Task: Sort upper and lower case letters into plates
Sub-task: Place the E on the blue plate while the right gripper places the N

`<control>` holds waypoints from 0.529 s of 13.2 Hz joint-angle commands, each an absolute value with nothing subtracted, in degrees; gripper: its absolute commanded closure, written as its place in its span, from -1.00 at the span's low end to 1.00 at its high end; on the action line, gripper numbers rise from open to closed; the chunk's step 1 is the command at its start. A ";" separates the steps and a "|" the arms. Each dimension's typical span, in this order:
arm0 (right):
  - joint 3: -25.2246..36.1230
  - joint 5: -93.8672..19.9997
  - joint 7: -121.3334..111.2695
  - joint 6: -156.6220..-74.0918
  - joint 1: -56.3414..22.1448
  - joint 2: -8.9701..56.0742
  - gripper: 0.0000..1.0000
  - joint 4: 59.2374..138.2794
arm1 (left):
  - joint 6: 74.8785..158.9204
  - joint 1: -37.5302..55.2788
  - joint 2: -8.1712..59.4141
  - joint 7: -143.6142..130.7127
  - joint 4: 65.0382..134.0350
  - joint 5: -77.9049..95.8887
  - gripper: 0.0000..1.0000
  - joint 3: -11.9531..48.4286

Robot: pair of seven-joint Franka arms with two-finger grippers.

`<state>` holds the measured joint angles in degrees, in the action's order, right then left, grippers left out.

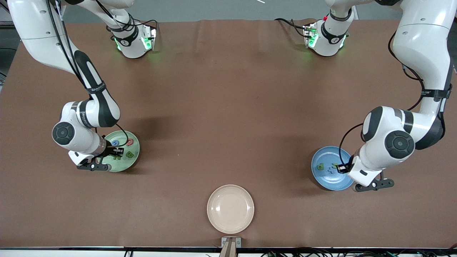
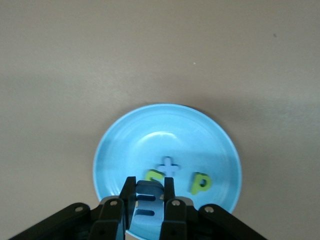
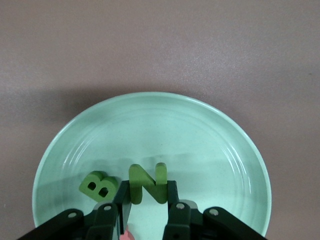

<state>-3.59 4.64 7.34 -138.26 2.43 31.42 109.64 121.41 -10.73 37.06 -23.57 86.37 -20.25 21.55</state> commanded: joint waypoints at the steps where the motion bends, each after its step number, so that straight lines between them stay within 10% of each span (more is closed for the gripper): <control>1: -4.75 4.22 6.33 -139.13 3.95 30.58 0.93 111.27 | 121.38 -11.16 36.83 -21.45 86.22 -21.09 1.00 22.06; 2: -4.75 4.31 6.33 -139.13 4.30 31.11 0.64 111.18 | 121.81 -11.16 36.83 -20.40 86.31 -21.01 1.00 22.15; 4: -4.75 4.31 6.42 -138.87 4.39 31.29 -0.99 110.74 | 121.90 -9.76 37.00 -20.48 85.87 -21.01 1.00 22.32; 7: -4.83 4.31 6.24 -138.43 4.22 30.77 -1.00 109.78 | 121.29 -9.84 34.99 -19.42 84.90 -21.18 1.00 23.29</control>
<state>-3.60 4.64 7.25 -138.44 3.01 31.69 109.92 122.04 -9.70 36.85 -20.85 85.23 -20.25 22.63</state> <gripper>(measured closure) 0.291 0.736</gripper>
